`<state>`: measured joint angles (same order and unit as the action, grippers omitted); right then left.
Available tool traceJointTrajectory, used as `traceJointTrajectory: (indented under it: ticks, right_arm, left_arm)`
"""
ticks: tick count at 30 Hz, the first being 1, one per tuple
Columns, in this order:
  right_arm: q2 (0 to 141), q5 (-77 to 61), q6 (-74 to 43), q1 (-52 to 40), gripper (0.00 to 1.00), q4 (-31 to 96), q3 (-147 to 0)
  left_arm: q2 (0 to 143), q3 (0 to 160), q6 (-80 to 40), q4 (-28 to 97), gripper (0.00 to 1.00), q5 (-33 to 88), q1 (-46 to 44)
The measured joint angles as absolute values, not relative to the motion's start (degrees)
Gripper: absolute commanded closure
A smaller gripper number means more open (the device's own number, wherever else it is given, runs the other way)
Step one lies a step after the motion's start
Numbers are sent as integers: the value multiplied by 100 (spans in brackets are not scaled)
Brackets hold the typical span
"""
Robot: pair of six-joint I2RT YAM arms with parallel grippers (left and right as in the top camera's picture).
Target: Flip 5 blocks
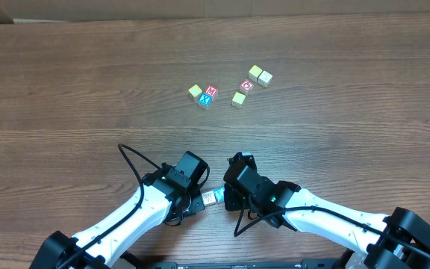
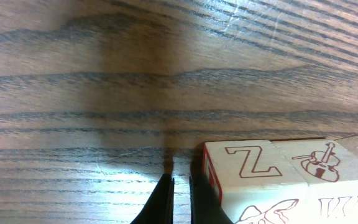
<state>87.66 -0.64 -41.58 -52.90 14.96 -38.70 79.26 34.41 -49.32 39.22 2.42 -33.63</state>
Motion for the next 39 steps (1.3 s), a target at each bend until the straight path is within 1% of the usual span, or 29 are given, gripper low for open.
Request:
traceJointTrajectory:
  ticks: [17,31,35,39]
  right_arm:
    - [8766,-320,-3951,-5284,96,1457,-3870]
    - [8766,-821,-2554,-5061,96,1514,-3870]
    - [8766,-932,-2626,-5061,96,1540,-3870]
    - [8766,-1007,-3155,-5059,96,1551,-3870]
  left_arm:
    - [7926,3441,-4910,3962,96,239,-3363]
    - [7926,3441,-4576,3911,96,209,-3363]
    - [7926,3435,-4475,3920,96,163,-3358]
    - [7926,3430,-4418,3938,96,148,-3358]
